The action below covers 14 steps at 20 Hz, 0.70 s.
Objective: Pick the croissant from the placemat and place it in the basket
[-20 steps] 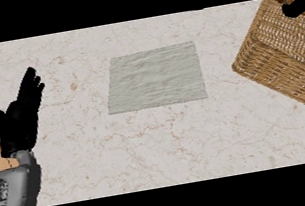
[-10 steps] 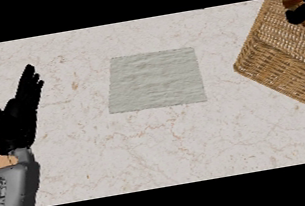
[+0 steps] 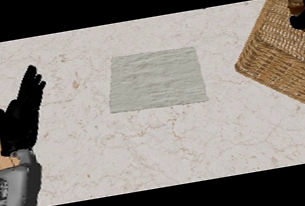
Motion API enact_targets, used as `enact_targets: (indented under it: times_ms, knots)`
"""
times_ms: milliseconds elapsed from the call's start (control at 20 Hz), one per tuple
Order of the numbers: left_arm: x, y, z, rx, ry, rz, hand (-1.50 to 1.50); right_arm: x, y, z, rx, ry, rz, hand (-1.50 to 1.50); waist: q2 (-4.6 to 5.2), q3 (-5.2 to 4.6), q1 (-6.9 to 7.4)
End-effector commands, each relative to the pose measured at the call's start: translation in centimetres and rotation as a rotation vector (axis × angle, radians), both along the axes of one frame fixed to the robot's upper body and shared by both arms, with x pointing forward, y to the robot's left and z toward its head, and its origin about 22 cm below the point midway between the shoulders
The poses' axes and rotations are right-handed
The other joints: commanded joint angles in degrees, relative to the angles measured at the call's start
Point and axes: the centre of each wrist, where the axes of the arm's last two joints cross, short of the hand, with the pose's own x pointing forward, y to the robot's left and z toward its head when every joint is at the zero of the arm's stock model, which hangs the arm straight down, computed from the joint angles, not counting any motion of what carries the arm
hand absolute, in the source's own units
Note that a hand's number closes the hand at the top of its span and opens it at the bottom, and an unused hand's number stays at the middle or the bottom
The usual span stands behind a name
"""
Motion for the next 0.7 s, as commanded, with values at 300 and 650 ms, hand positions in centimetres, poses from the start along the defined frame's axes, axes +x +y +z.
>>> enact_targets:
  times_ms: [300, 650]
  knots:
    - [0.3, 1.6, -0.2, 0.005, -0.006, 0.008, 0.0, -0.3, 0.1, -1.5, 0.061, 0.074, -0.018, 1.5, 0.19, -0.01, -0.19]
    - [-0.3, -0.1, -0.1, -0.004, 0.009, -0.001, 0.0, -1.0, -1.0, -2.0, 0.088, 0.156, -0.132, 1.5, 0.0, 0.02, -0.09]
